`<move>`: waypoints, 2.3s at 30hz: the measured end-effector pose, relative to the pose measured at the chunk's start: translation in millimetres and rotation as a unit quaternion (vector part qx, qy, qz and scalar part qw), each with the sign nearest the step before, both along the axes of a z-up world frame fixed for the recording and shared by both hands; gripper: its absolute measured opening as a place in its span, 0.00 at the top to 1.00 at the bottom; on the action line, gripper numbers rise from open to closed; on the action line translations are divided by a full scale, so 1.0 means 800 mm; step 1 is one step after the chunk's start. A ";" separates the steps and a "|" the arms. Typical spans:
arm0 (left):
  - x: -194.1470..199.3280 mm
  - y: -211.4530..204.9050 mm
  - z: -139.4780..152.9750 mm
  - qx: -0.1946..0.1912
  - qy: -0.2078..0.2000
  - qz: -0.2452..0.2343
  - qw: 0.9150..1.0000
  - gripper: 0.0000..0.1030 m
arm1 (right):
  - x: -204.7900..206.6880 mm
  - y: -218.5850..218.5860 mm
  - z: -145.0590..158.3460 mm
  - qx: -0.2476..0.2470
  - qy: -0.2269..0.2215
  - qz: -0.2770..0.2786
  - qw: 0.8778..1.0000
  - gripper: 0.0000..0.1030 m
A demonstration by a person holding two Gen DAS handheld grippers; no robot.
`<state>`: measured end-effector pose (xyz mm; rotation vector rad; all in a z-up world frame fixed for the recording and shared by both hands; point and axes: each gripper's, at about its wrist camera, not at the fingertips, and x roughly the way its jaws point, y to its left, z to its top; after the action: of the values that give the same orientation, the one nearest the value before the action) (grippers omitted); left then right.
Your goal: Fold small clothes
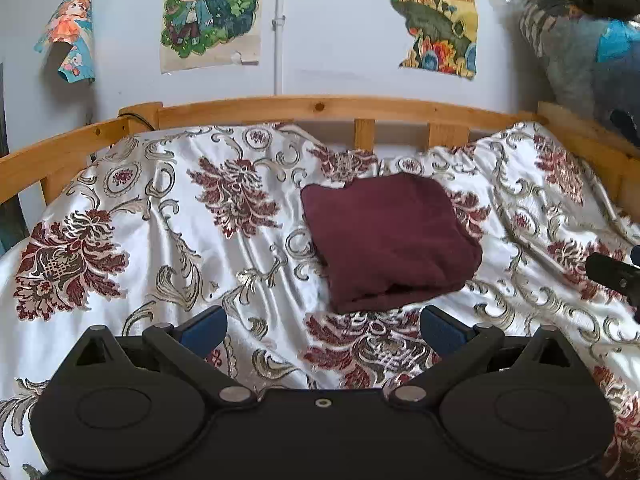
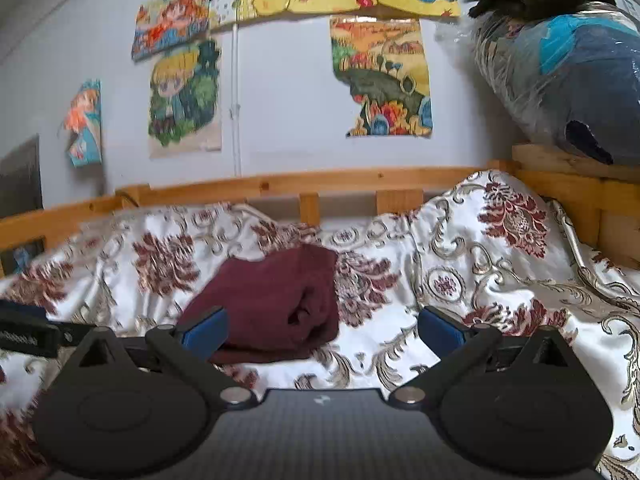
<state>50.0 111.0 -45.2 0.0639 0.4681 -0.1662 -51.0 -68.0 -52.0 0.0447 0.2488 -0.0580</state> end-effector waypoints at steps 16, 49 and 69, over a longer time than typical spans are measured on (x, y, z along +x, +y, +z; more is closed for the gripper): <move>-0.001 0.006 -0.004 -0.001 0.009 0.010 1.000 0.01 | 0.008 -0.002 -0.011 0.011 0.013 0.003 1.000 0.00; -0.003 0.007 -0.004 -0.005 0.012 0.009 1.000 0.01 | 0.009 -0.004 -0.011 0.015 0.017 0.002 1.000 0.00; -0.004 0.008 -0.007 -0.012 0.018 0.013 1.000 0.01 | 0.009 -0.003 -0.014 0.018 0.016 0.000 1.000 0.00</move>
<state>46.7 117.1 -50.6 0.0320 0.5027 -0.1474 -43.8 -70.7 -63.0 0.0790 0.2828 -0.0545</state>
